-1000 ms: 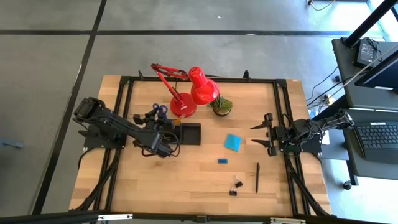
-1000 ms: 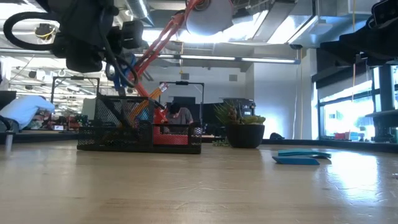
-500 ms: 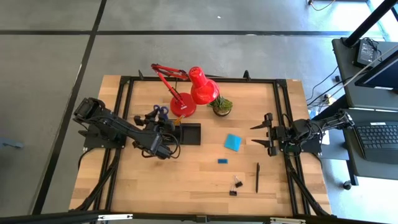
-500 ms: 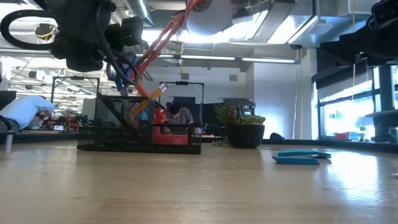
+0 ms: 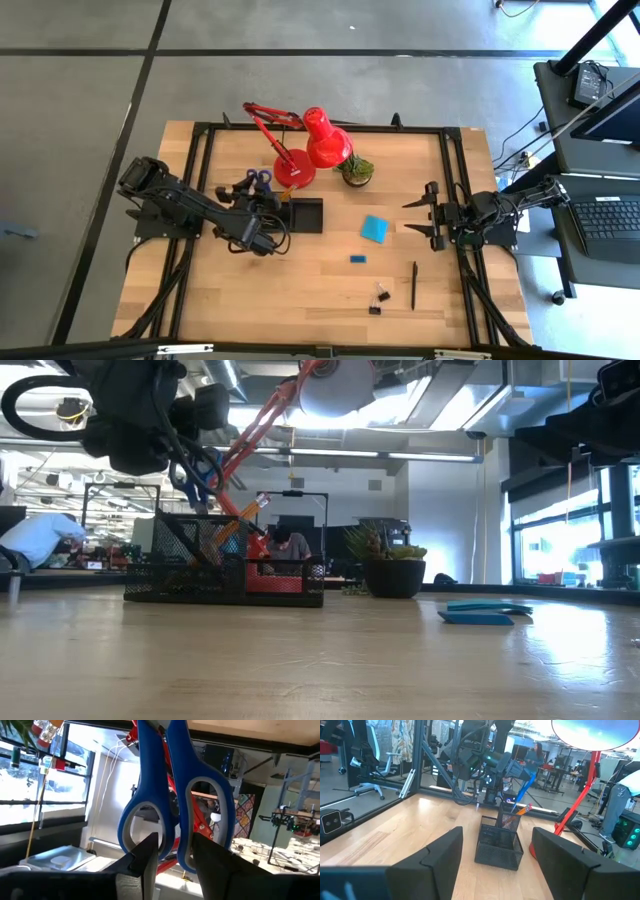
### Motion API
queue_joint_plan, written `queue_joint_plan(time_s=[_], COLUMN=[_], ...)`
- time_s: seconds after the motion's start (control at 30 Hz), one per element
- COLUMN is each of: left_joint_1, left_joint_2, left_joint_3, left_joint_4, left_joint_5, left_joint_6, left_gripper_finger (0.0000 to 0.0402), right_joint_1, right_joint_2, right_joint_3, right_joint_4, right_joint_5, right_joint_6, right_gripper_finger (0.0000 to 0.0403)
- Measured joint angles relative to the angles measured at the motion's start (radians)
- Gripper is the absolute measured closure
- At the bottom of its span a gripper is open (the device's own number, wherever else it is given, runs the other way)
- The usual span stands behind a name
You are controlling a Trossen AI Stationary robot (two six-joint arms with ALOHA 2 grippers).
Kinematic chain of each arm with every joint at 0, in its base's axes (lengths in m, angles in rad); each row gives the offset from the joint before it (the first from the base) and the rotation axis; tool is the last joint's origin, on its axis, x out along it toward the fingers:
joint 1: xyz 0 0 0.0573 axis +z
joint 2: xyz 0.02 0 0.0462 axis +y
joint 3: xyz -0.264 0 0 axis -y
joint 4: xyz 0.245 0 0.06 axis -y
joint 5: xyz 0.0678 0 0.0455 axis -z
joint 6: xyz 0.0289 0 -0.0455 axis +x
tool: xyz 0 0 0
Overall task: Pick and place office supplies into organizer
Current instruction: Put the blue scissors into the black desk organizer, then put the blue sticky notes into the black desk organizer
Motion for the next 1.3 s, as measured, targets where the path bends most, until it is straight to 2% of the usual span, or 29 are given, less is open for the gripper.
queue_joint_plan(time_s=[0.37, 0.53, 0.87, 1.13, 1.3], left_joint_1=[0.0, 0.0, 0.0, -0.01, -0.051], left_joint_2=[-0.001, -0.002, -0.002, -0.002, -0.016], left_joint_3=[0.065, 0.079, 0.079, 0.079, 0.079], left_joint_4=[0.001, 0.02, 0.093, 0.084, 0.074], left_joint_5=[0.018, 0.088, 0.123, 0.094, 0.038], left_joint_6=[-0.064, -0.065, -0.067, -0.071, -0.22], left_gripper_finger=[0.0287, 0.0287, 0.0287, 0.0287, 0.0287], right_joint_1=[0.0, 0.0, 0.0, 0.0, 0.0], right_joint_2=[0.0, 0.0, 0.0, 0.0, 0.0], right_joint_3=[0.0, 0.0, 0.0, 0.0, 0.0], right_joint_4=[0.001, 0.002, 0.002, 0.002, 0.002], right_joint_5=[0.0, 0.0, 0.0, 0.0, 0.0], right_joint_6=[0.0, 0.0, 0.012, 0.024, 0.024], right_gripper_finger=[0.0161, 0.0161, 0.0161, 0.0161, 0.0161])
